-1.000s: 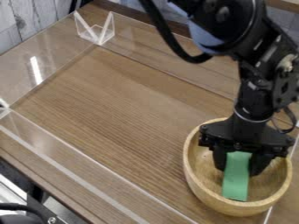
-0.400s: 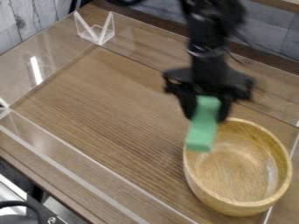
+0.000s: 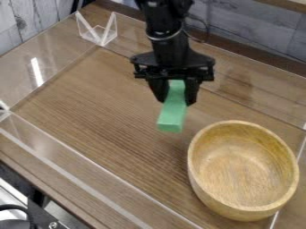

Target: Move green object from inside the wooden bowl to the table next to it

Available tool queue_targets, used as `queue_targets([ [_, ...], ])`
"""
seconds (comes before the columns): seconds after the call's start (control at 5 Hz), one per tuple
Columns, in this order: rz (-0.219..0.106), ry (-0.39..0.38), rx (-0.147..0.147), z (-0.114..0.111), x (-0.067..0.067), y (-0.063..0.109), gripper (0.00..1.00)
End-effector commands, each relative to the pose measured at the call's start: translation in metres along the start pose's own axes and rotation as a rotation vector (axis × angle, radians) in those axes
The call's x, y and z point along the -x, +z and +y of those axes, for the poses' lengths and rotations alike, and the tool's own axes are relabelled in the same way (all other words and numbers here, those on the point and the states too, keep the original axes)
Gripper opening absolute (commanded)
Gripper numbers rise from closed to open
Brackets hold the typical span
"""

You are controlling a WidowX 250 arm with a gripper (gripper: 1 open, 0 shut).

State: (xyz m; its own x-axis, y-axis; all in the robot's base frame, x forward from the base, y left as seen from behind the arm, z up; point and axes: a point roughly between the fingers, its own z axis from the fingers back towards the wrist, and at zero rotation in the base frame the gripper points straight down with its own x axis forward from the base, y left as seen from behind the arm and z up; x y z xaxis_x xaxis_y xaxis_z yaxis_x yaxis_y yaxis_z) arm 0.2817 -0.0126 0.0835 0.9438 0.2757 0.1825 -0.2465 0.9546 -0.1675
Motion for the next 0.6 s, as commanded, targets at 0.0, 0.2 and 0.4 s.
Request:
queue_targets([
  [0.0, -0.068, -0.031, 0.013, -0.009, -0.018, 0.009, 0.00],
  [0.2, -0.076, -0.049, 0.016, 0.001, -0.023, 0.009, 0.00],
  [0.4, -0.086, -0.067, 0.019, 0.012, -0.030, 0.010, 0.00],
])
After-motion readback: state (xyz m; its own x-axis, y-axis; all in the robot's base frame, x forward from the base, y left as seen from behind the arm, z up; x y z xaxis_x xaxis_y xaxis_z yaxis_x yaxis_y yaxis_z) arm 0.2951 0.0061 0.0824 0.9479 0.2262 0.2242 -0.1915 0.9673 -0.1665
